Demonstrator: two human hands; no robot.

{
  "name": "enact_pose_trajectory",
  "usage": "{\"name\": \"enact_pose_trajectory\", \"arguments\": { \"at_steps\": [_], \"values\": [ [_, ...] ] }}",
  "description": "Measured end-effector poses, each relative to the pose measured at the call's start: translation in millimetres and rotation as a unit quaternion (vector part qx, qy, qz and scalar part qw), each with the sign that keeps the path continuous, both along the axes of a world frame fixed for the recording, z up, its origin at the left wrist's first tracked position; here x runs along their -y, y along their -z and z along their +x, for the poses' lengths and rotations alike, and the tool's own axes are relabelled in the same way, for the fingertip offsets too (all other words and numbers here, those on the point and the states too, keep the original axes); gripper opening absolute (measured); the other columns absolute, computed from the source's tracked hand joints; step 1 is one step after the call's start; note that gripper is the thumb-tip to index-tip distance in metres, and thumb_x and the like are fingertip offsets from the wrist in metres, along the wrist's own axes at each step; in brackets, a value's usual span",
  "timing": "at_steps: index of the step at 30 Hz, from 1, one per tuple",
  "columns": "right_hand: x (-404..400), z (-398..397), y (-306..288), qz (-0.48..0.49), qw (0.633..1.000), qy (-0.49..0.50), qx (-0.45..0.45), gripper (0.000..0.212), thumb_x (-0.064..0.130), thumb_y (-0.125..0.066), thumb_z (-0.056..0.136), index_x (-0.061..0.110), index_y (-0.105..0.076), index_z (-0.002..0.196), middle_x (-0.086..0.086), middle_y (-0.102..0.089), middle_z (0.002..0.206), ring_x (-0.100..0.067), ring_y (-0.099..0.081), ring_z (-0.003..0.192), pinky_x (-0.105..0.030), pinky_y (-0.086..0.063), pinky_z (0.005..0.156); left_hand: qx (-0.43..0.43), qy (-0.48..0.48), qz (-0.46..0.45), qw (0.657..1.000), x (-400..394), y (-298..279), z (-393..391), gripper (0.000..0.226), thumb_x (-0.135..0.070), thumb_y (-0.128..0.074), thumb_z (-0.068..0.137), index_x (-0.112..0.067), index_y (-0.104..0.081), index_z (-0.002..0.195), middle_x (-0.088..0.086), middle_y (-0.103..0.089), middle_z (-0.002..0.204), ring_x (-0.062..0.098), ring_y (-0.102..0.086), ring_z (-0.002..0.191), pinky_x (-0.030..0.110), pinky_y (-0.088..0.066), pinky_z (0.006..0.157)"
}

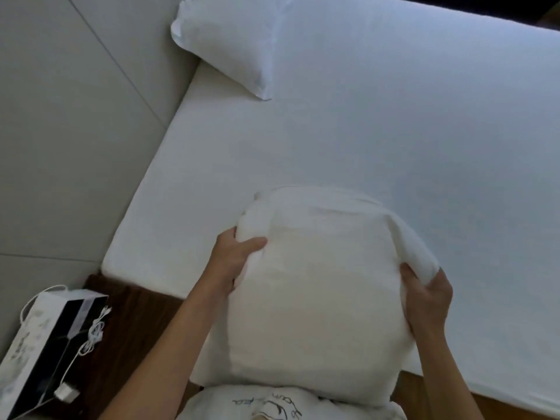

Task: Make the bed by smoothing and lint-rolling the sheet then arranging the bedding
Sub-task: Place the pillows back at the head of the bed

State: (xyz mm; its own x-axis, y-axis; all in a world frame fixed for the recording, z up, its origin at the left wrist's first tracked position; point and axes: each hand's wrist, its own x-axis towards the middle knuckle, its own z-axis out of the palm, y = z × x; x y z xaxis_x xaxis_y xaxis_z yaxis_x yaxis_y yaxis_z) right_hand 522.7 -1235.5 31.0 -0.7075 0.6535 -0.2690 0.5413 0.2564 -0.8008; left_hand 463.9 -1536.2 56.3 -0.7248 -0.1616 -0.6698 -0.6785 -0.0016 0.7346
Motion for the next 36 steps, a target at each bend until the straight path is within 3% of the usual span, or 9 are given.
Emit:
{"name": "enact_pose_trajectory", "arguments": {
  "at_steps": [5,11,14,16,18,20,25,30,36],
  "values": [
    [5,-63,16,-0.027,0.999,-0.021,0.014,0.033,0.016,-0.068,0.087,0.004,-0.060,0.117,-0.008,-0.062,0.108,-0.021,-0.056,0.099,-0.031,-0.042,0.084,-0.045,-0.027,-0.040,0.998,-8,-17,-60,0.025,0.005,-0.069,0.078,-0.017,-0.068,0.091,0.002,-0.072,0.085,0.020,-0.068,0.072,0.028,-0.056,0.061],
    [92,-179,48,-0.070,0.982,-0.166,0.061,0.048,0.030,-0.064,0.091,0.004,-0.050,0.129,-0.012,-0.060,0.117,-0.030,-0.055,0.114,-0.031,-0.040,0.086,-0.151,-0.118,-0.141,0.971,57,-52,-124,0.028,0.006,-0.075,0.068,-0.015,-0.069,0.086,-0.009,-0.069,0.070,0.008,-0.062,0.060,0.019,-0.051,0.055],
    [149,-228,68,-0.067,0.942,-0.297,0.143,0.059,0.037,-0.057,0.093,0.005,-0.037,0.138,-0.017,-0.052,0.134,-0.034,-0.050,0.122,-0.038,-0.040,0.095,-0.233,-0.114,-0.229,0.938,84,-73,-161,0.040,0.009,-0.070,0.074,-0.016,-0.066,0.105,-0.006,-0.067,0.084,-0.001,-0.060,0.060,0.014,-0.050,0.060],
    [182,-245,73,-0.067,0.922,-0.359,0.128,0.062,0.035,-0.058,0.093,0.011,-0.033,0.144,-0.012,-0.048,0.140,-0.029,-0.047,0.126,-0.039,-0.039,0.100,-0.255,-0.046,-0.315,0.913,92,-67,-184,0.044,0.001,-0.069,0.076,-0.014,-0.065,0.117,0.001,-0.069,0.101,0.006,-0.063,0.083,0.016,-0.049,0.076],
    [208,-252,73,-0.083,0.924,-0.363,0.093,0.057,0.034,-0.058,0.095,0.017,-0.035,0.144,-0.007,-0.050,0.138,-0.023,-0.049,0.125,-0.036,-0.039,0.101,-0.235,0.041,-0.392,0.889,87,-36,-201,0.053,-0.004,-0.064,0.080,-0.011,-0.058,0.132,0.009,-0.067,0.121,0.023,-0.061,0.108,0.026,-0.045,0.092],
    [224,-258,76,-0.125,0.933,-0.329,0.077,0.050,0.034,-0.056,0.096,0.020,-0.039,0.140,-0.006,-0.056,0.132,-0.021,-0.054,0.118,-0.035,-0.042,0.098,-0.201,0.133,-0.419,0.875,74,9,-206,0.053,-0.003,-0.055,0.087,-0.013,-0.051,0.139,0.013,-0.062,0.128,0.031,-0.057,0.115,0.032,-0.043,0.096],
    [225,-260,123,-0.093,0.930,-0.326,0.140,0.044,0.024,-0.047,0.099,0.018,-0.038,0.141,-0.009,-0.062,0.125,-0.024,-0.059,0.112,-0.035,-0.045,0.096,-0.114,0.455,-0.282,0.837,30,109,-183,0.064,-0.008,-0.050,0.091,-0.025,-0.030,0.149,0.006,-0.063,0.115,0.027,-0.063,0.100,0.038,-0.051,0.086],
    [213,-248,200,-0.021,0.922,-0.321,0.215,0.052,0.039,-0.050,0.097,0.018,-0.037,0.143,-0.008,-0.052,0.138,-0.023,-0.053,0.122,-0.036,-0.042,0.099,-0.112,0.376,-0.310,0.866,70,179,-191,0.048,-0.016,-0.052,0.094,-0.023,-0.046,0.141,0.000,-0.060,0.115,0.018,-0.059,0.102,0.029,-0.047,0.089],
    [248,-271,289,0.002,0.915,-0.354,0.193,0.080,0.053,-0.056,0.090,0.024,-0.016,0.153,-0.003,-0.030,0.155,-0.021,-0.035,0.139,-0.038,-0.035,0.108,-0.083,0.264,-0.437,0.856,187,294,-241,0.051,-0.015,-0.056,0.091,-0.013,-0.047,0.141,0.013,-0.047,0.140,0.032,-0.042,0.129,0.040,-0.038,0.103]
  ]
}}
